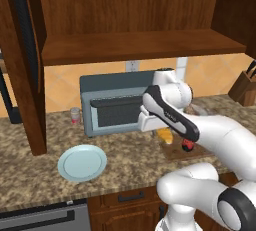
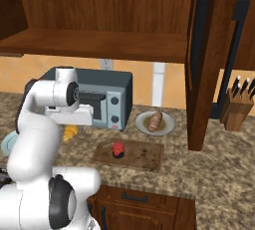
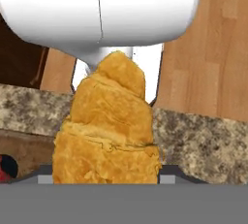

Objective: From the different types of pastries on the counter, select a croissant and place it on the cutting board. Then retrieve a jar of jam from the cabinet and place it alongside the croissant on the cutting board.

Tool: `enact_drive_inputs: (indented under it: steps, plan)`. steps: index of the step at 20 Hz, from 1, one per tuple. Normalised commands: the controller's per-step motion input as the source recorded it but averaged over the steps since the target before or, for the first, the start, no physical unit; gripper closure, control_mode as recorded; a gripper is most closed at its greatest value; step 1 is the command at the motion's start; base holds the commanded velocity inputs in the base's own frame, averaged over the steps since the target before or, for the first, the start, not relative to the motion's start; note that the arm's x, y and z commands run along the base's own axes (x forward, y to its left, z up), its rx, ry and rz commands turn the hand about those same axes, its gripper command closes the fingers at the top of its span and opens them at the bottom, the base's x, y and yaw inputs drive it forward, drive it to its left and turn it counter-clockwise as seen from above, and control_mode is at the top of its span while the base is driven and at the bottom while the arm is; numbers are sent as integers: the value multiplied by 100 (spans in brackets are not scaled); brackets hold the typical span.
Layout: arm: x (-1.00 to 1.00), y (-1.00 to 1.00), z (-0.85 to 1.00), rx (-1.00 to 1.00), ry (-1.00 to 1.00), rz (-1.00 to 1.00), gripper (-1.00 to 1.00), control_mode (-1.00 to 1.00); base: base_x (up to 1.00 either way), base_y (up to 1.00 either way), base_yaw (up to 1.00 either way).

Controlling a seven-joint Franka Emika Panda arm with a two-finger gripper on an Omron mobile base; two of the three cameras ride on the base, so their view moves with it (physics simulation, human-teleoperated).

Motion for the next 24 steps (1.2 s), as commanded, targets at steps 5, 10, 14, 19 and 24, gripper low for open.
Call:
enact_drive_inputs:
  steps: [5,10,14,19,24]
  plan:
    - [-2,-86,0,0,0,0,100,-100,0,0,0]
    - [0,-85,4,0,0,0,100,-100,0,0,0]
    - [0,-68,5,0,0,0,100,-100,0,0,0]
    - [0,-74,2,0,0,0,100,-100,0,0,0]
    - [18,-64,1,0,0,0,100,-100,0,0,0]
